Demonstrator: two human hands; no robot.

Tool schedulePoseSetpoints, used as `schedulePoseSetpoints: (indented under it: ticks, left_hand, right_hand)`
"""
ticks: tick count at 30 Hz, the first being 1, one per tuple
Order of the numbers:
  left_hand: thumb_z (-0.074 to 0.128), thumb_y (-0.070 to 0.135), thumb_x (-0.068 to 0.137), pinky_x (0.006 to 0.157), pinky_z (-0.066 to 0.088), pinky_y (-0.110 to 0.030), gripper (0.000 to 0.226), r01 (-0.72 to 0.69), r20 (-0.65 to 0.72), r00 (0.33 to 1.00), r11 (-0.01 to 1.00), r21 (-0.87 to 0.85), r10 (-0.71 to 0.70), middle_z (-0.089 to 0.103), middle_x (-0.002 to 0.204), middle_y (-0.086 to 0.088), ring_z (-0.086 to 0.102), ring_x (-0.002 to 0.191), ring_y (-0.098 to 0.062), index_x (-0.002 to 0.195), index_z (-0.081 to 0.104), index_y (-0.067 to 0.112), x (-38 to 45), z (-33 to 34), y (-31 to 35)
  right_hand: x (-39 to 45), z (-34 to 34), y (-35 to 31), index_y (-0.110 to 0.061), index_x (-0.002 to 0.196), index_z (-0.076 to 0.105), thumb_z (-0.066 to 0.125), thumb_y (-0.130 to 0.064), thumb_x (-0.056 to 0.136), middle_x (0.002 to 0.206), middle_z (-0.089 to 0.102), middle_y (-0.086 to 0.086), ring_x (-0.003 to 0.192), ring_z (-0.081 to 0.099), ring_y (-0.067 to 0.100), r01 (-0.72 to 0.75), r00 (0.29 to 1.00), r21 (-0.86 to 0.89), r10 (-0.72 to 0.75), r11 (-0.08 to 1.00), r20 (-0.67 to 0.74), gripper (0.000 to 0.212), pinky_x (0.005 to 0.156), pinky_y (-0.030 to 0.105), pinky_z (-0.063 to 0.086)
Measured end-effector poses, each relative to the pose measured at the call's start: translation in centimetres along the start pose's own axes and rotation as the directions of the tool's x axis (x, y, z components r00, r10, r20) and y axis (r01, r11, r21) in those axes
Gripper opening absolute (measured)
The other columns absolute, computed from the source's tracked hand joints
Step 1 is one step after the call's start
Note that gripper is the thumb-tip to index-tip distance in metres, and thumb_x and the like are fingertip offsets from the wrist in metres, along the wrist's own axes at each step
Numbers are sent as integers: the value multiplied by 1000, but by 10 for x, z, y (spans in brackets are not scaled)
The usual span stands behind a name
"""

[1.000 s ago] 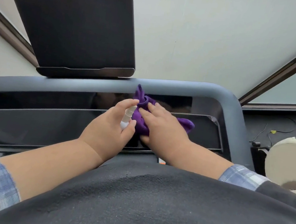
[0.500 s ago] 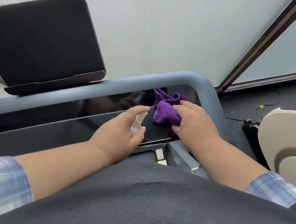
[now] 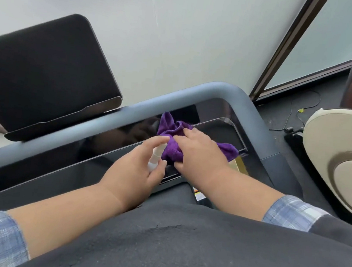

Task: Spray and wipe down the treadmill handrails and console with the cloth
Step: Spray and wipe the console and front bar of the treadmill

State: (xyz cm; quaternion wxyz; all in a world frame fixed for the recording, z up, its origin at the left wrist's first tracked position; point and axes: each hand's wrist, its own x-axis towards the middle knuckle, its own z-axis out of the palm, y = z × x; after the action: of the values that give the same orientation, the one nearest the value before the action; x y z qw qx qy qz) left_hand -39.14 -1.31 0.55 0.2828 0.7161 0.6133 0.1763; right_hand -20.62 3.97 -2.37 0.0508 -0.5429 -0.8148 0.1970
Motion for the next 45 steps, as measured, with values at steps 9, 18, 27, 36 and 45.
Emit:
schedulePoseSetpoints:
  ticks: [9,18,27,36,45]
  left_hand:
    - [43,61,83,80,32,-2,44,-67,41,997,997,-47,69,40,107,62,45,97,31,122,25,60,-30,-44,-37]
    - [46,55,87,74,33,3,43,-245,174,953,969,-37,248,39,99,60,38,91,37,127,30,60,-47,-58,-53]
    - [51,56,84,64,41,-18,49,-370,248,886,919,-133,393,57,97,27,58,80,2,124,24,67,-58,-37,-17]
    - [42,61,80,81,34,-2,51,-571,394,709,804,-168,585,48,109,48,46,106,20,126,22,71,-88,-10,47]
    - [49,56,81,75,44,-19,28,-669,458,534,686,-286,711,54,107,35,55,96,7,105,37,67,-182,84,165]
  right_hand:
    - [4,38,-97,-27,123,55,53,-36,91,121,55,1,116,47,24,134,986,-21,-131,991,100,33,98,41,46]
    - [-70,48,-121,-27,105,65,62,-13,78,101,55,-6,102,50,20,-135,987,169,147,976,-59,31,83,35,45]
    - [-167,27,-122,-48,104,62,57,-26,71,101,61,-21,94,56,-2,-539,651,603,745,588,-145,40,75,8,39]
    - [-256,28,-127,-53,94,64,66,-28,85,98,68,-19,87,59,-10,-451,415,834,902,319,-120,26,69,7,42]
    - [-424,28,-94,-58,108,61,69,-44,78,101,69,-24,92,64,-5,-384,206,900,970,204,-132,34,83,23,50]
